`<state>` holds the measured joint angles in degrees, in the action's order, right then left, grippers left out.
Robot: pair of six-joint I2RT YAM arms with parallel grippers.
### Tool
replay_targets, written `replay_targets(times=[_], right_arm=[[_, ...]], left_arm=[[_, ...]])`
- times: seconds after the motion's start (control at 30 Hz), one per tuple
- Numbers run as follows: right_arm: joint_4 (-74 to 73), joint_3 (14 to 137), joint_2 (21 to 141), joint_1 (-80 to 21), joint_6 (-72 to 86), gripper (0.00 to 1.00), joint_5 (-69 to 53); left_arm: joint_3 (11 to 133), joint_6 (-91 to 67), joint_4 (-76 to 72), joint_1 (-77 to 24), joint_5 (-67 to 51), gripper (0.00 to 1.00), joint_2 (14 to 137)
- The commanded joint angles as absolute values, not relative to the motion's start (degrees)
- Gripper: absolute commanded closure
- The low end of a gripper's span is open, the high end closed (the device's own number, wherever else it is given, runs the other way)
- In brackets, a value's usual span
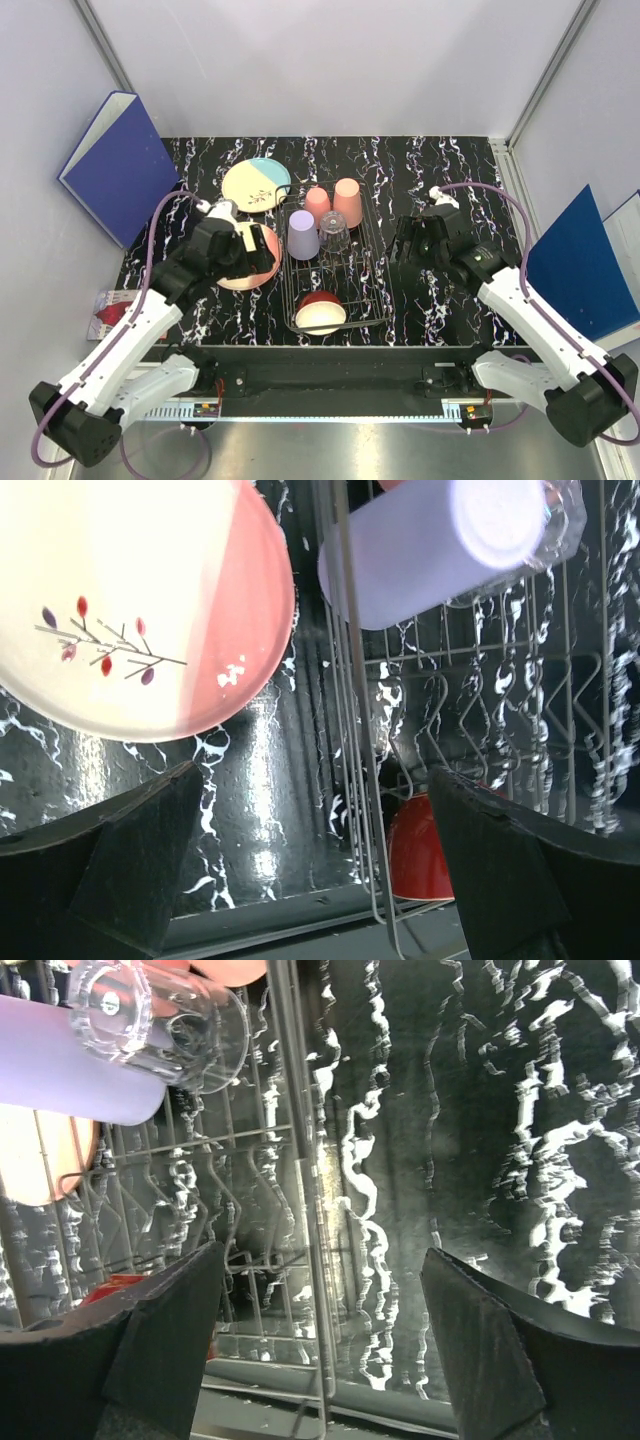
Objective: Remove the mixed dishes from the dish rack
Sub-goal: Pick up the bowl from the dish rack.
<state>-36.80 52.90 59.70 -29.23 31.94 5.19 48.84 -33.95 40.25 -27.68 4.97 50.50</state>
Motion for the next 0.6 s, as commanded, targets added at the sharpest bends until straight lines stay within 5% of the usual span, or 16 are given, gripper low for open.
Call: replay_targets(times=[0.0, 0.23, 0.57], right_arm=[[-38.8, 57.5, 57.5, -35.1, 27.3, 0.14, 13.2], [-39.4, 56.6, 52.3, -42.7, 25.1, 0.11, 15.6], [-37.4, 53.4, 48.6, -42.9, 24.0, 0.07, 13.5]], left_arm=[[52.3, -30.6, 37.7, -35.2, 17.9, 0.01, 50.0], [54.1, -23.8, 37.6, -51.0, 23.4, 0.01, 52.0], [50.4, -1.7, 27.6, -60.1, 11.9, 0.01, 47.1]])
